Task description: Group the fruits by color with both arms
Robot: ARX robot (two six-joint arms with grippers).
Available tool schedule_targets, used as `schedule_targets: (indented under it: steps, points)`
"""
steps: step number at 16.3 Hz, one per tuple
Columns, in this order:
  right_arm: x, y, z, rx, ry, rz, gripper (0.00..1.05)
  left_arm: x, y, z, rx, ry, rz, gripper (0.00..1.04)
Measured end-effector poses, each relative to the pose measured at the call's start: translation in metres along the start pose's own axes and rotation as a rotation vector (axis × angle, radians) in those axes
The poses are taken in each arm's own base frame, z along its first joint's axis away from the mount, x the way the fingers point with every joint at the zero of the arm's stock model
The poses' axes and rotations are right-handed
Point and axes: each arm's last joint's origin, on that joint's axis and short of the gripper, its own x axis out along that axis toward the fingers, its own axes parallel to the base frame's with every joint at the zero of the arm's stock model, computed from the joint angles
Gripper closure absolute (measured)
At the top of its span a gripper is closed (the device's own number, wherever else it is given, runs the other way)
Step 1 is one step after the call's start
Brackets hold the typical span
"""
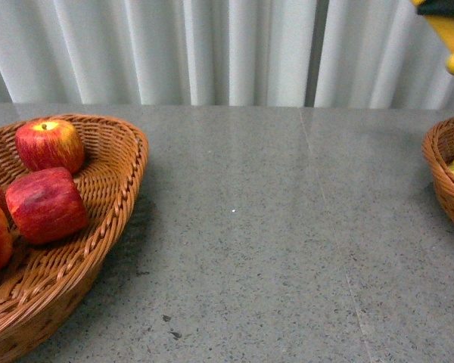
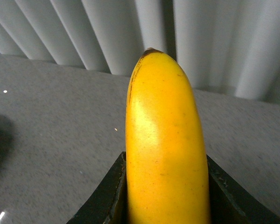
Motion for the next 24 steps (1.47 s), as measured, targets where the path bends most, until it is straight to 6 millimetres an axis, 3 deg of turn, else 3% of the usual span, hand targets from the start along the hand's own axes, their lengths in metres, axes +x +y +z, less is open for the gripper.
schedule_targets:
  steps: [4,6,12,15,17,19,24]
  points:
    - [-0.086,-0.061,-0.039,-0.003,0.039,-0.175,0.69,0.000,0.000,0.000,0.000,0.000,0.000,0.07]
    - [-0.113,-0.079,-0.062,-0.008,0.106,-0.241,0.69,0.000,0.000,0.000,0.000,0.000,0.000,0.07]
    - [-0.119,-0.066,-0.097,-0.097,0.294,-0.135,0.68,0.000,0.000,0.000,0.000,0.000,0.000,0.07]
    - [-0.122,-0.064,-0.086,-0.122,0.257,-0.121,0.32,0.000,0.000,0.000,0.000,0.000,0.000,0.07]
    - [-0.127,-0.062,-0.066,-0.127,0.162,-0.122,0.08,0.000,0.000,0.000,0.000,0.000,0.000,0.07]
    - [-0.133,-0.055,-0.038,-0.112,-0.004,-0.136,0.07,0.000,0.000,0.000,0.000,0.000,0.000,0.07]
    - [-0.145,-0.043,-0.014,-0.090,-0.148,-0.150,0.06,0.000,0.000,0.000,0.000,0.000,0.000,0.07]
